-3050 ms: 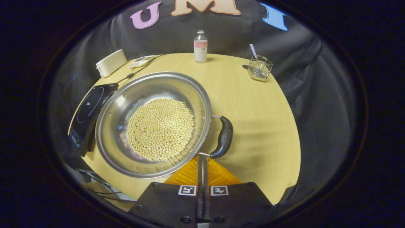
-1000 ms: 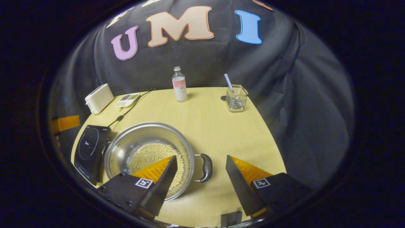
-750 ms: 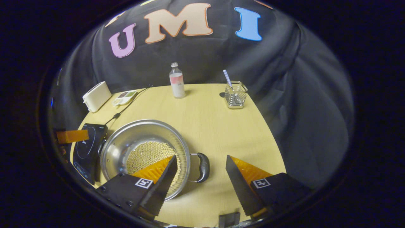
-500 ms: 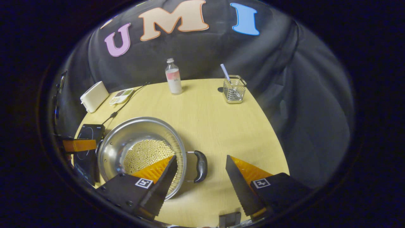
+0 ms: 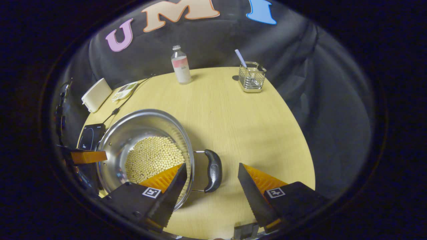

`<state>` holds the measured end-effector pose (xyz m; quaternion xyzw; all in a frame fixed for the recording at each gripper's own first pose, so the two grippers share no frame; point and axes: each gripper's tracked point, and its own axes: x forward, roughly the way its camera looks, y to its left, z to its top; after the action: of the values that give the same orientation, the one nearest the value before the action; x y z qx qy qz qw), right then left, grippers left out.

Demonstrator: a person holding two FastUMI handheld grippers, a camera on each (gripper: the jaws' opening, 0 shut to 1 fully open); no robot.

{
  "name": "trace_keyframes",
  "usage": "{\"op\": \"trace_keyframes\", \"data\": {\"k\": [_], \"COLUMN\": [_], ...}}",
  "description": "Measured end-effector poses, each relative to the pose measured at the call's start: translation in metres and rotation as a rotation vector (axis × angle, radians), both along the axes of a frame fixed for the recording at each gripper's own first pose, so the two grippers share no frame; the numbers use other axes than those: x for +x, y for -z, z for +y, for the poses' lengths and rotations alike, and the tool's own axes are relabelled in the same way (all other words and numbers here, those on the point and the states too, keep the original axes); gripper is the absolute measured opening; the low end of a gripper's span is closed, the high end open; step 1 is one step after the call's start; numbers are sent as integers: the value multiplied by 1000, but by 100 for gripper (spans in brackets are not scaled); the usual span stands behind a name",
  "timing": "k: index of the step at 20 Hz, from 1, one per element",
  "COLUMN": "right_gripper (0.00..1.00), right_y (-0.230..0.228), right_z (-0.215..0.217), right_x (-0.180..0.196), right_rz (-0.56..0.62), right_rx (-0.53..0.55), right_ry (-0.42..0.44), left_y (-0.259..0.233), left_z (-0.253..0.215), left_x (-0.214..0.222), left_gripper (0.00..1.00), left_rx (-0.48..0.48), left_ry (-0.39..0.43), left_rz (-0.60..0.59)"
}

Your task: First push the handle of the pot to place it horizontally, then grasp the pot with both hands and set it on the induction cooktop.

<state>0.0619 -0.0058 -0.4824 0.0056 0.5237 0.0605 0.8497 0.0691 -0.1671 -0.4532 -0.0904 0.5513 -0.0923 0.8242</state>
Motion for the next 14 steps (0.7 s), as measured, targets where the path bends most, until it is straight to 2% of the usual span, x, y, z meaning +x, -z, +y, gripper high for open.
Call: {"op": "trace_keyframes", "data": {"k": [10,11,12,13,14], "right_gripper": [98,95,86,80,74], "right_y": [42,44,40,42,49], "right_z": [18,21,22,26,28], "right_x": [-10,-10,-11,-10,-11], "right_rz": [180,195,203,203,210], "right_rx": [75,84,95,112,124], "right_ry": [36,42,52,62,63], "left_y": [27,31,33,32,34], "left_z": [-6,-6,-4,-5,-7], "left_x": [-10,-11,-12,-12,-12], "left_gripper": [97,95,93,82,76], "left_rx": [-4,5,16,12,7], "left_ry": [-53,-57,-60,-68,-75], "left_rz": [109,115,121,124,126]}}
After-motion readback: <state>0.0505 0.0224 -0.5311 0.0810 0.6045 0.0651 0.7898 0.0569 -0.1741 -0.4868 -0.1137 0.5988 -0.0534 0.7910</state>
